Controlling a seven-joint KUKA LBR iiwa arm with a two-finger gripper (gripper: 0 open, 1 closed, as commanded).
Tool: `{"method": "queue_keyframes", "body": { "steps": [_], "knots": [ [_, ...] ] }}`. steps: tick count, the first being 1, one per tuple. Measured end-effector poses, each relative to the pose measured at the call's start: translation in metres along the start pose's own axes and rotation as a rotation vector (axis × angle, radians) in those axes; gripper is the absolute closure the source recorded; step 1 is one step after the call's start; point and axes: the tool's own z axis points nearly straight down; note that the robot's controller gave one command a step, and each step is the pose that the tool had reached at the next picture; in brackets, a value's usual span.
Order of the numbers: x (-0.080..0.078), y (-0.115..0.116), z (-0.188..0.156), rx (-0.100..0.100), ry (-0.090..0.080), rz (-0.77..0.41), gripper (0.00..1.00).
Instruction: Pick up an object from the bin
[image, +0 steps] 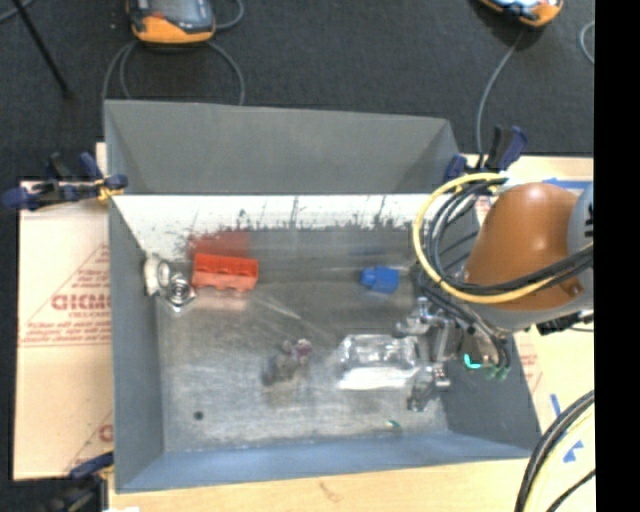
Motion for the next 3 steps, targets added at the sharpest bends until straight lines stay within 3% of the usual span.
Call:
{"method": "queue_keyframes", "body": {
  "steps": [1, 2, 3],
  "knots": [
    [-0.010, -0.015, 0.061, 0.001, -0.015, 0.040, 0.00],
    [-0.009, -0.015, 0.064, 0.002, -0.011, 0.039, 1.00],
    [-0.012, -0.010, -0.051, 0.003, -0.015, -0.196, 1.00]
  ]
}}
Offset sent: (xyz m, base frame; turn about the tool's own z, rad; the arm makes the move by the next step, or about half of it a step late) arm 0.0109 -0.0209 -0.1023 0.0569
